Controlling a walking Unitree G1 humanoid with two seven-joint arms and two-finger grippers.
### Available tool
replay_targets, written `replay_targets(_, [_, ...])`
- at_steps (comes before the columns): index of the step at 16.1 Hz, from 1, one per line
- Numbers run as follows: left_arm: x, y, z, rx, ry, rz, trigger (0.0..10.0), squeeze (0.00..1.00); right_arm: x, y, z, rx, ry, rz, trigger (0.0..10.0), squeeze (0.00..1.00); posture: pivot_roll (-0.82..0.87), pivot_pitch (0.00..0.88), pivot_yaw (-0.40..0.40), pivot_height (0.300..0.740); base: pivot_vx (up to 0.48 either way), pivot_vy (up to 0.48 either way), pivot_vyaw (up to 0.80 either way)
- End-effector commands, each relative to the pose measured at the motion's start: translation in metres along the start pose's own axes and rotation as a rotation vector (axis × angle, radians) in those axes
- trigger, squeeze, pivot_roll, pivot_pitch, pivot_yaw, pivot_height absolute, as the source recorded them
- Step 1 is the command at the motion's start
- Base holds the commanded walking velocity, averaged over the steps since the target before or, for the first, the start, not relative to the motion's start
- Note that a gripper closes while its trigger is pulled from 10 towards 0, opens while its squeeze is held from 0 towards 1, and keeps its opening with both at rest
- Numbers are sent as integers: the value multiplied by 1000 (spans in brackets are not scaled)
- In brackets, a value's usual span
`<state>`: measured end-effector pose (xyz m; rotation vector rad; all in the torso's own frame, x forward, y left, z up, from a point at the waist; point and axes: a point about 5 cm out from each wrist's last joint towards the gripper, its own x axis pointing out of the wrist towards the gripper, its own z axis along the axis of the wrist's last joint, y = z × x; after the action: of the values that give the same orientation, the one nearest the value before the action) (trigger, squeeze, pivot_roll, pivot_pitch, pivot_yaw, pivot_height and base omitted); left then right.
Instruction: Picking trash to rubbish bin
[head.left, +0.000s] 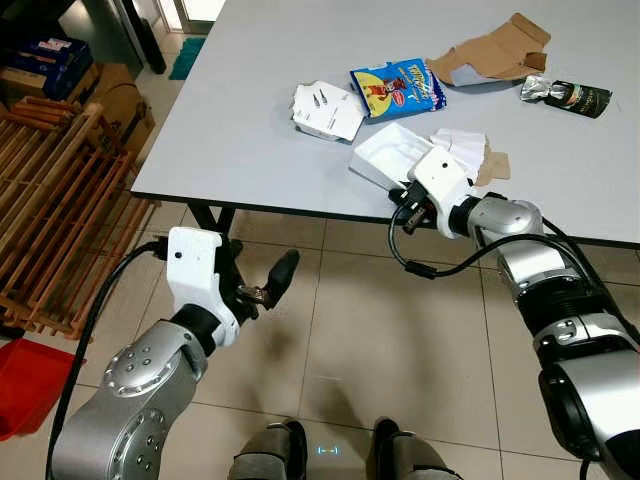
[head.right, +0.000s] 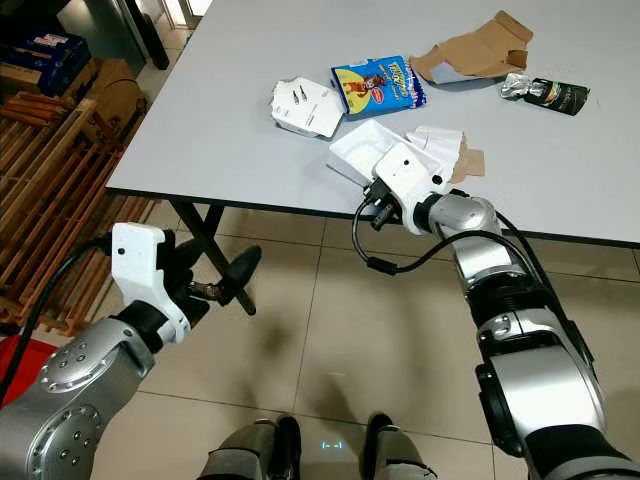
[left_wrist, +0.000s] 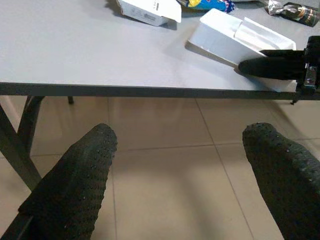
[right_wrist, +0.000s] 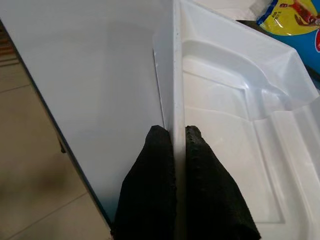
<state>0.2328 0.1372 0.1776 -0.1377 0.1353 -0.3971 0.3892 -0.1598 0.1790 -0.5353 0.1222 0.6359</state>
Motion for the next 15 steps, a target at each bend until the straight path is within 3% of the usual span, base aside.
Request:
replay_targets(1, [-2,-3,1,3,4,-18,10000,0,0,5,-10,32,29,9,0,0,99,254,68,740,0,0,0])
replay_targets(4, [2,-1,0,8,3,-17,10000,0,1,1,-7,19,19,-24,0,0,90,229,60,740,0,0,0])
replay_targets(5, [3,1,1,13,-4,-8,10000,0,1,-2,-2,26,-3,-52,3882,0,86,220,56,740,0,0,0])
replay_targets(6, [4,1,2,16,-8,-2,10000,0,2,-5,1,32,-19,-71,3882,0,86,220,56,740,0,0,0])
replay_targets(7, [9,8,5,29,-32,46,10000,0,2,-11,11,45,-69,-115,10000,0,69,192,47,740,0,0,0])
replay_targets(9, [14,16,10,47,-74,117,10000,0,2,-17,23,40,-136,-159,10000,0,62,180,42,740,0,0,0])
replay_targets(11, [20,30,16,58,-137,223,10000,0,-4,-30,49,41,-289,-259,10000,0,33,141,26,740,0,0,0])
replay_targets(15, [27,39,12,98,-159,321,10000,0,-15,-42,62,78,-389,-390,10000,0,-9,105,12,740,0,0,0])
